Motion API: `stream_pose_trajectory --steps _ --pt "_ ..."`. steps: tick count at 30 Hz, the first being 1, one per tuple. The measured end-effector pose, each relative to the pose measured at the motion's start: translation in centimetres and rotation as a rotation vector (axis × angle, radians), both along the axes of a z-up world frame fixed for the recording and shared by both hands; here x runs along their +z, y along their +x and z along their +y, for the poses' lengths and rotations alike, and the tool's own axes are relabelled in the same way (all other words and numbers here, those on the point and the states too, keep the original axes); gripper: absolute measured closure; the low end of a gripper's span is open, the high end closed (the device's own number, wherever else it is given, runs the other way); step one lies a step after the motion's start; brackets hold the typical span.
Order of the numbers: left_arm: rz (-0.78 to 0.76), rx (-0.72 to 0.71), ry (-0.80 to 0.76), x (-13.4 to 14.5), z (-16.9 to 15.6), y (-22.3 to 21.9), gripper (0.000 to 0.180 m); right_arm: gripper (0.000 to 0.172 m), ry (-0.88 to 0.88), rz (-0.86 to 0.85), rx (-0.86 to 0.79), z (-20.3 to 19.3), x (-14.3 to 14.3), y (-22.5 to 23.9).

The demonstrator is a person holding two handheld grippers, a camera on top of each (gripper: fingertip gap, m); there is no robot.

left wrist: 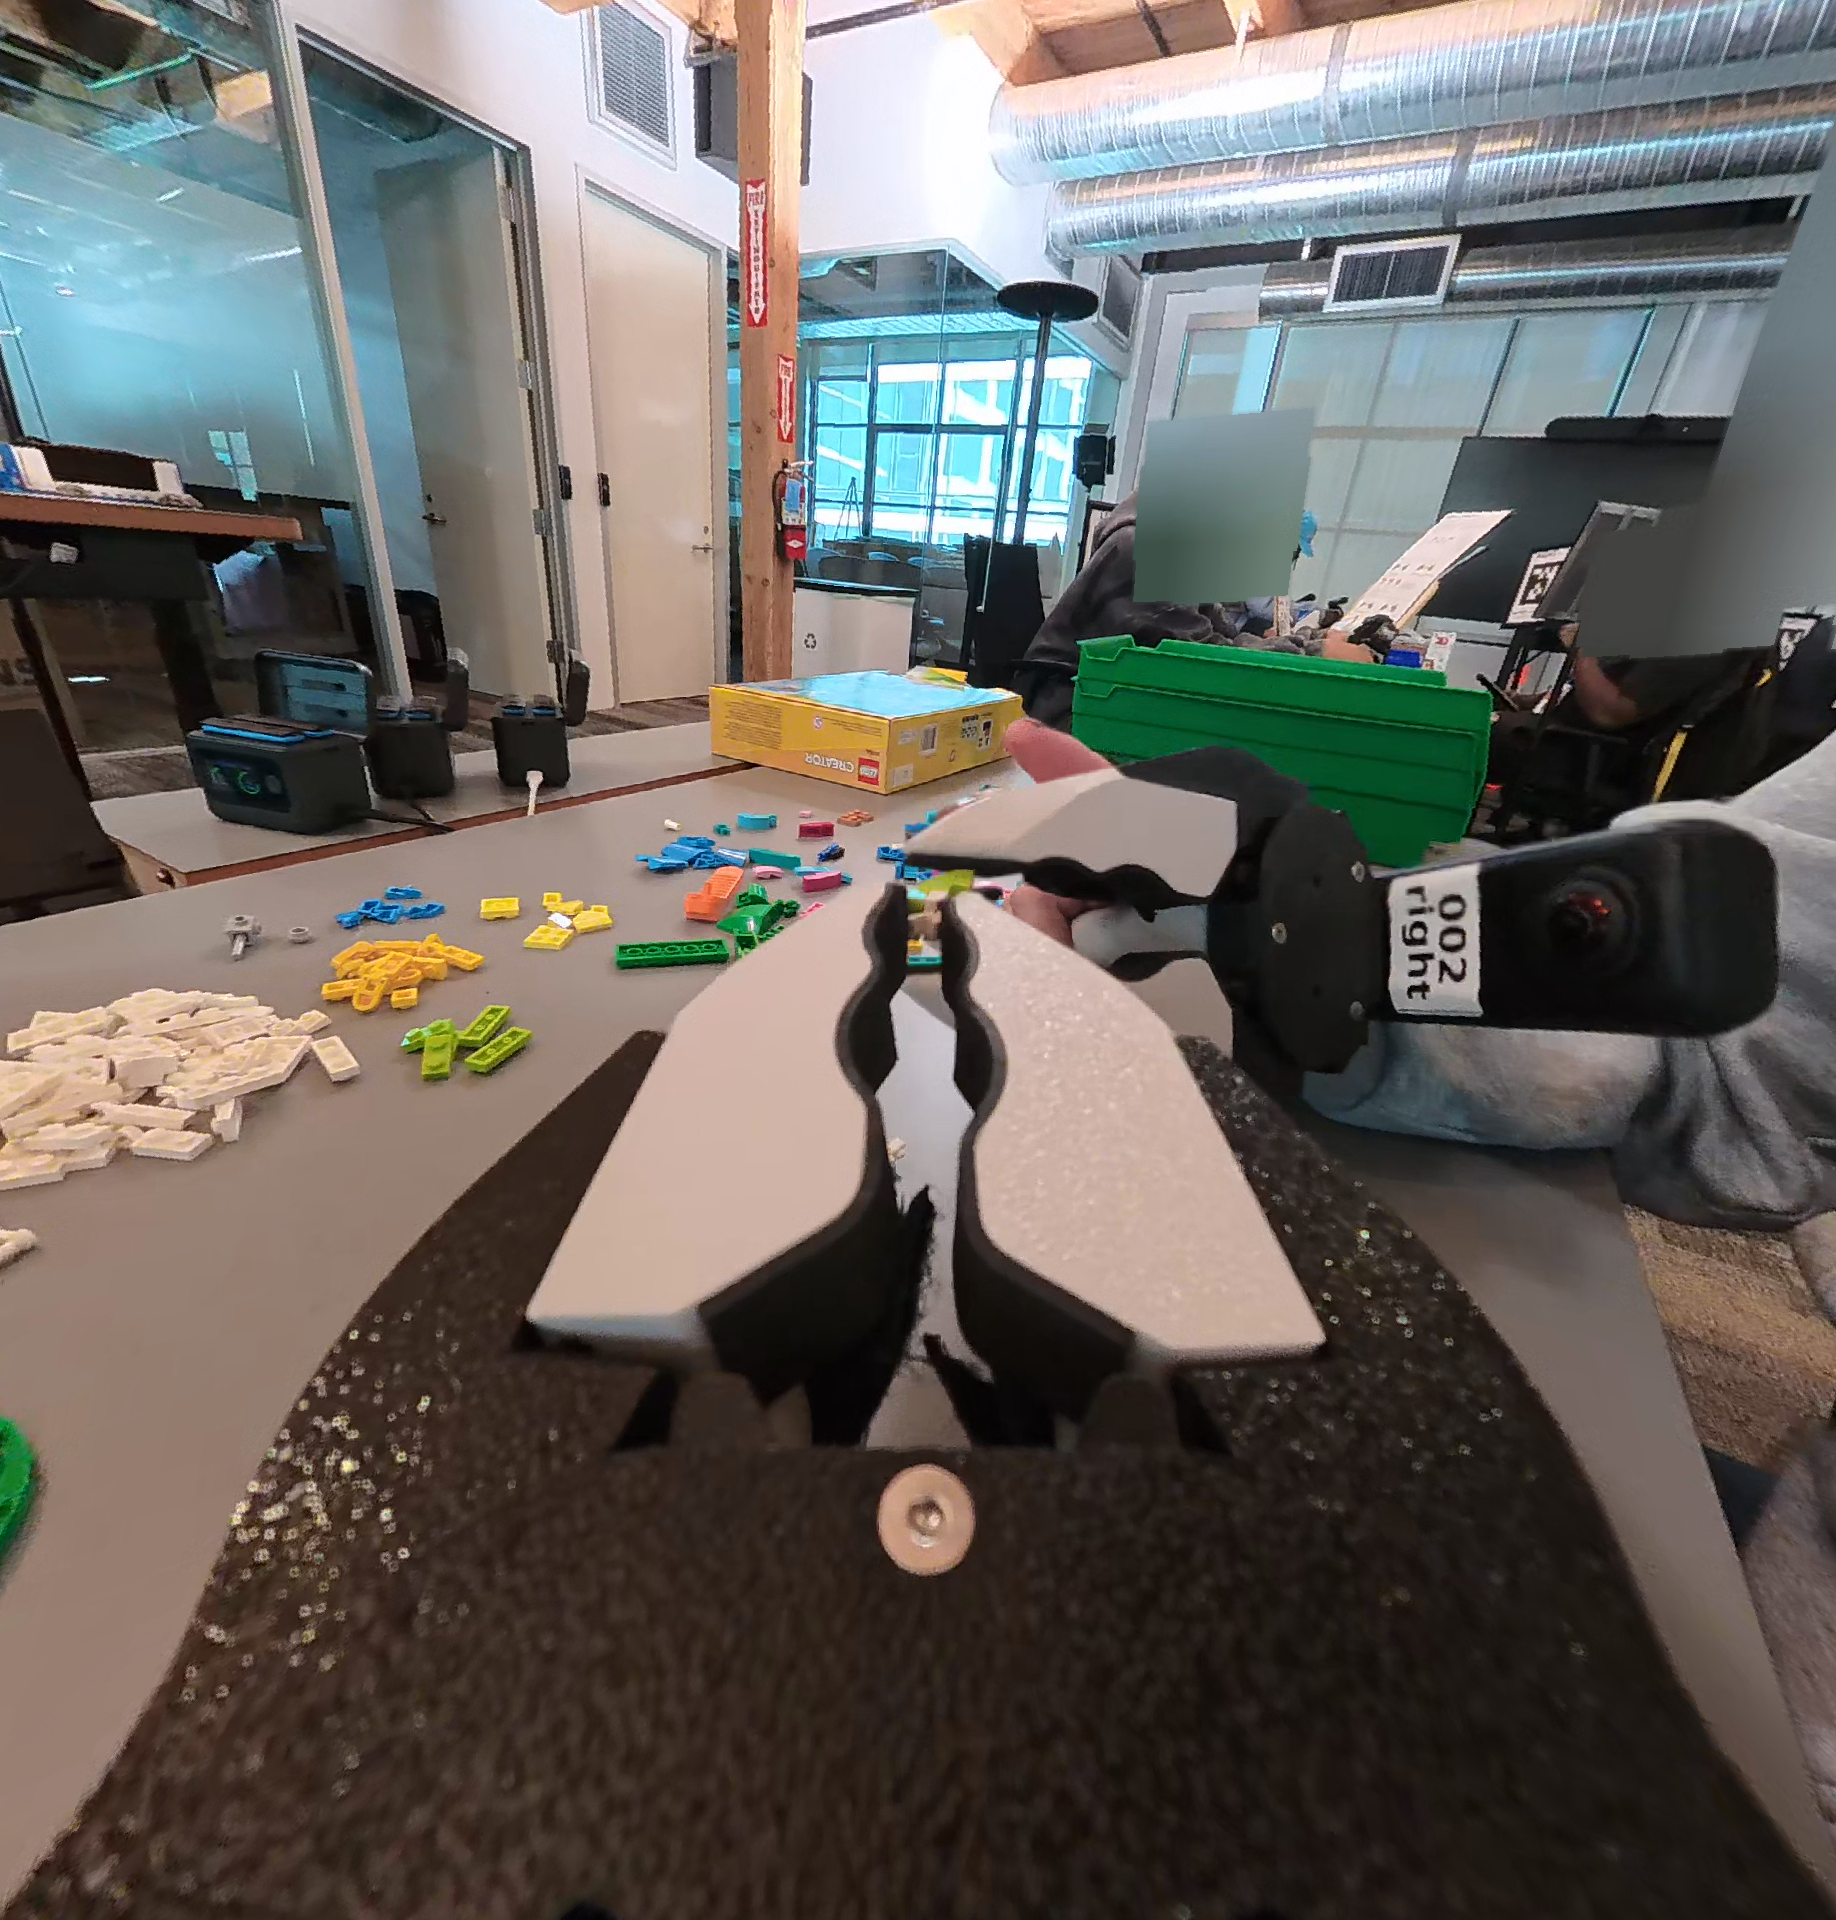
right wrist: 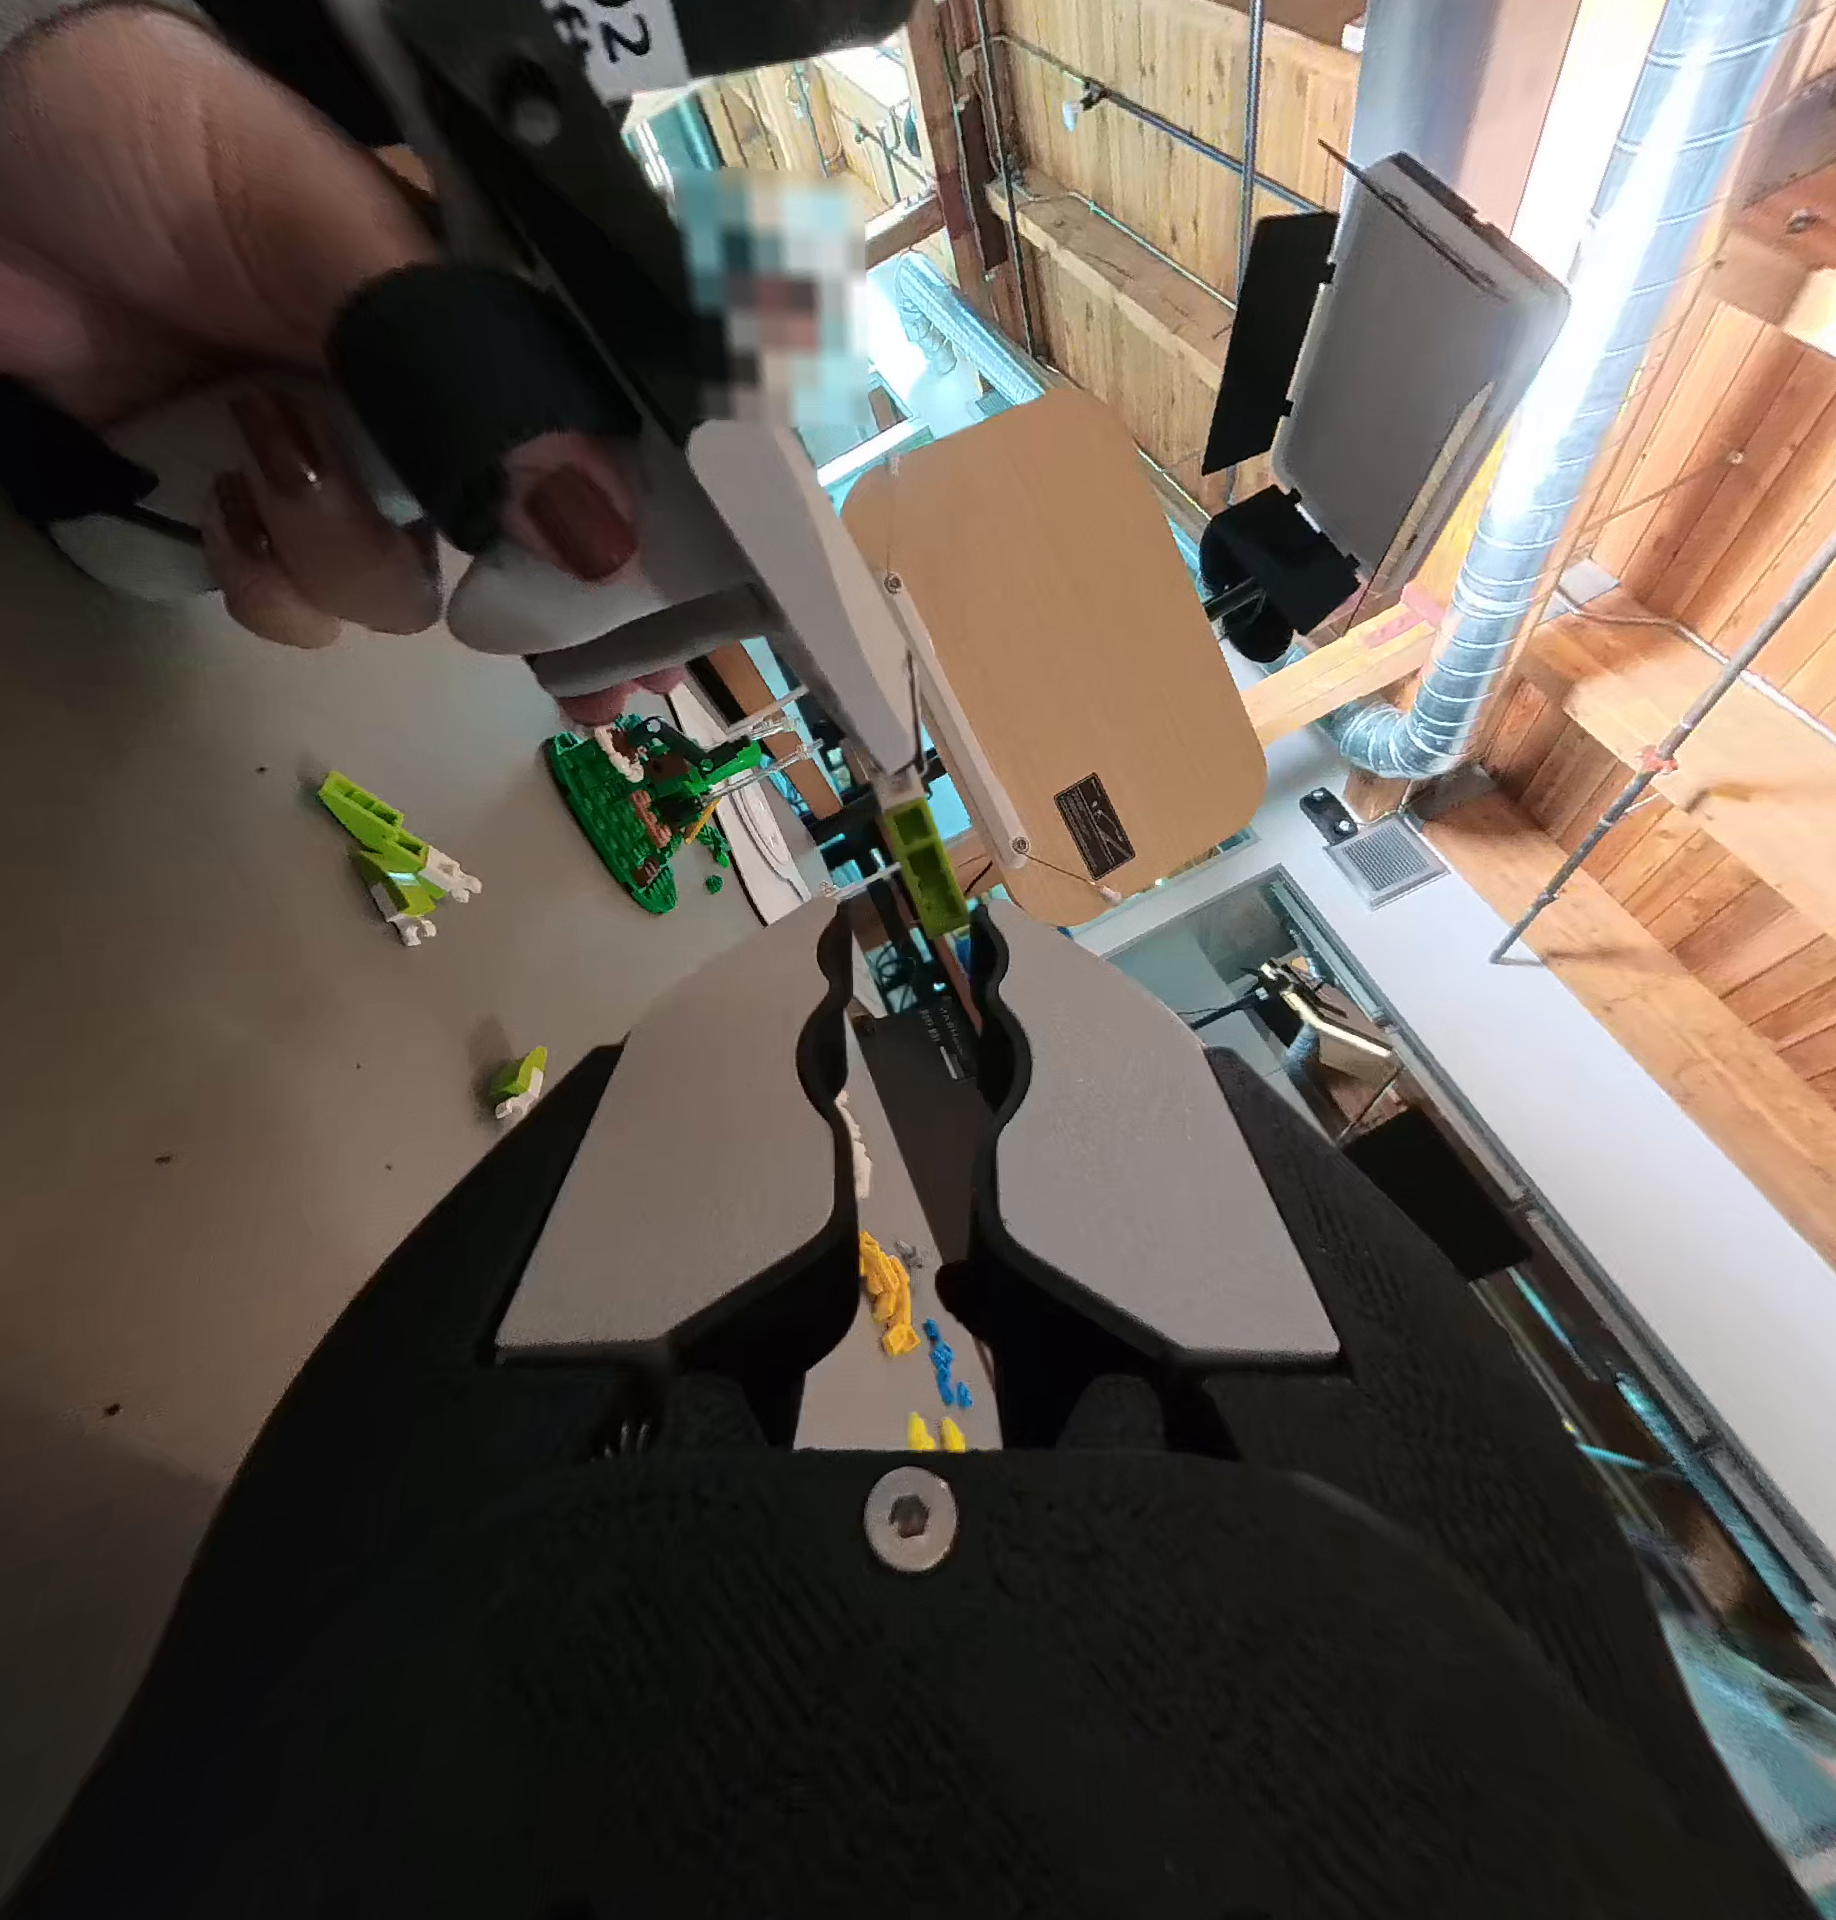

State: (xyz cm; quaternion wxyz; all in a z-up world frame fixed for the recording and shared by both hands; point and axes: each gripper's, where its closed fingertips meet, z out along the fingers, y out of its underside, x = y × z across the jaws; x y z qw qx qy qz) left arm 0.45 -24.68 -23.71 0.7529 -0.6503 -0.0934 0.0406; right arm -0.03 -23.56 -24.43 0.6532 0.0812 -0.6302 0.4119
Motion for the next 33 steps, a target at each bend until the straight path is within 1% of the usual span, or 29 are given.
stream_pose_trajectory --steps 4,8,10,14,16,18,23,29,33 --pt "-0.008 0.014 -0.003 -0.1 0.0 -0.2 0.174 0.153 0.022 0.027 -0.022 0.0 0.0 -0.1" --pt "0.036 0.013 -0.066 -0.6 0.6 0.3 0.174 0.155 0.034 0.031 -0.048 0.2 -0.2 -0.5" --pt "0.105 0.012 -0.119 -1.1 1.1 0.8 0.174 0.157 0.048 0.030 -0.067 0.3 -0.5 -0.7" --pt "0.318 0.100 -0.220 -1.9 1.4 1.0 0.174 0.158 0.090 0.025 -0.082 0.2 -1.1 -1.0" --pt "0.400 0.141 -0.248 -2.2 1.5 1.0 0.174 0.160 0.105 0.029 -0.088 0.2 -1.3 -1.0" --pt "0.438 0.157 -0.262 -2.3 1.5 1.0 0.174 0.162 0.114 0.026 -0.089 0.2 -1.4 -1.1" --pt "0.472 0.172 -0.291 -2.6 1.5 0.8 0.174 0.163 0.128 0.011 -0.095 0.2 -1.8 -1.3" --pt "0.668 0.266 -0.373 -2.9 1.7 0.8 0.174 0.164 0.149 -0.008 -0.104 0.3 -2.3 -1.5" --pt "0.719 0.281 -0.393 -3.0 1.9 1.0 0.174 0.166 0.162 -0.007 -0.100 0.2 -2.5 -1.5"
